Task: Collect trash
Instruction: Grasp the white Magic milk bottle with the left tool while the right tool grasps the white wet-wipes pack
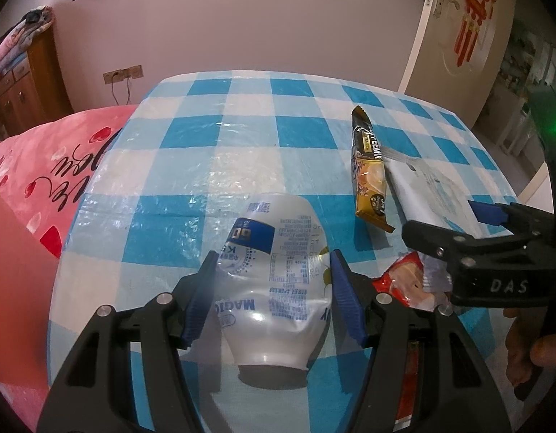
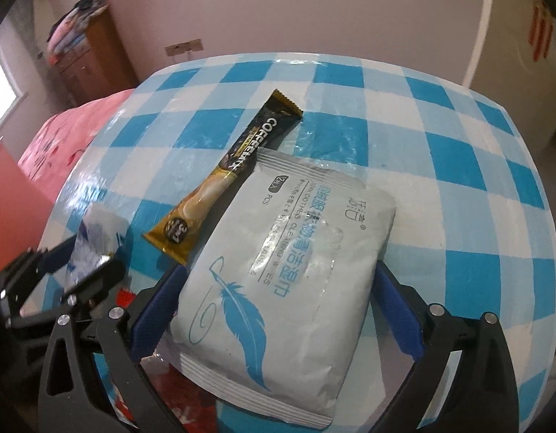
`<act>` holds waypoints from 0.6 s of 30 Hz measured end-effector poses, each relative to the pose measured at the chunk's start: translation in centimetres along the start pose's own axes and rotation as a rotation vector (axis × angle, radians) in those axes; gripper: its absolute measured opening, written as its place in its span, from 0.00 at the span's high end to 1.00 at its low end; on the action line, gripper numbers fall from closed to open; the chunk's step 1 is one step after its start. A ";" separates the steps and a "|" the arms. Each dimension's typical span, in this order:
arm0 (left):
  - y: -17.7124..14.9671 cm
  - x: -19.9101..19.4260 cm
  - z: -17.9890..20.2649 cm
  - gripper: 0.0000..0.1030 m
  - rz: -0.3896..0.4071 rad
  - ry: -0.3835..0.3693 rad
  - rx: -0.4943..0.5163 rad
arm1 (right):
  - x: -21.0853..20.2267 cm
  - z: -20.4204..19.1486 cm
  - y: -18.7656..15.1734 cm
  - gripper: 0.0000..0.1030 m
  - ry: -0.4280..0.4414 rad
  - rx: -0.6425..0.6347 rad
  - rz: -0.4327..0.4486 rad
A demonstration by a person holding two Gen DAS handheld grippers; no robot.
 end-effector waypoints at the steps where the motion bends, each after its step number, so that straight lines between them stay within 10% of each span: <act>1: 0.0 0.0 0.0 0.40 0.000 0.000 0.000 | 0.0 0.1 0.0 0.06 0.006 -0.006 0.001; 18: -1.6 -1.4 -0.4 0.40 -0.027 -0.061 -0.052 | -3.8 3.0 -5.3 0.16 0.087 -0.084 0.055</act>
Point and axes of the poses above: each gripper's, at about its wrist camera, not at the fingertips, and x roughly the way its jaws point, z to its right, y to its top, the point moved 2 cm from there along x, roughly the way its jaws point, and after that the axes turned 1 degree about -z, right-handed, at the moved point
